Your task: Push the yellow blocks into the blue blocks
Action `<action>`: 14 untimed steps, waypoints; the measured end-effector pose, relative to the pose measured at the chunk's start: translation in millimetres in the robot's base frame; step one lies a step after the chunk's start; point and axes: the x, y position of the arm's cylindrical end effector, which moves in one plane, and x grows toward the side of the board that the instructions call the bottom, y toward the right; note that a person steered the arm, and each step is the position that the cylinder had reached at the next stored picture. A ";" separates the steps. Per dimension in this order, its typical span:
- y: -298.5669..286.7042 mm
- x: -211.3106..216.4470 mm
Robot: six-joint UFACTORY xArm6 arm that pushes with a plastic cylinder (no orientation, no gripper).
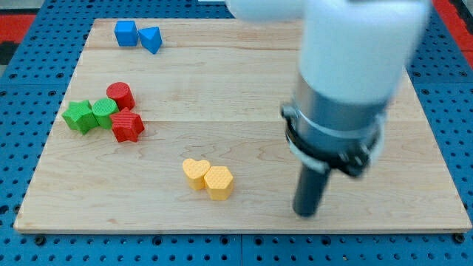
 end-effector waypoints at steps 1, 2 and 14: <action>-23.4 2.2; -87.5 -38.8; -221.0 -188.2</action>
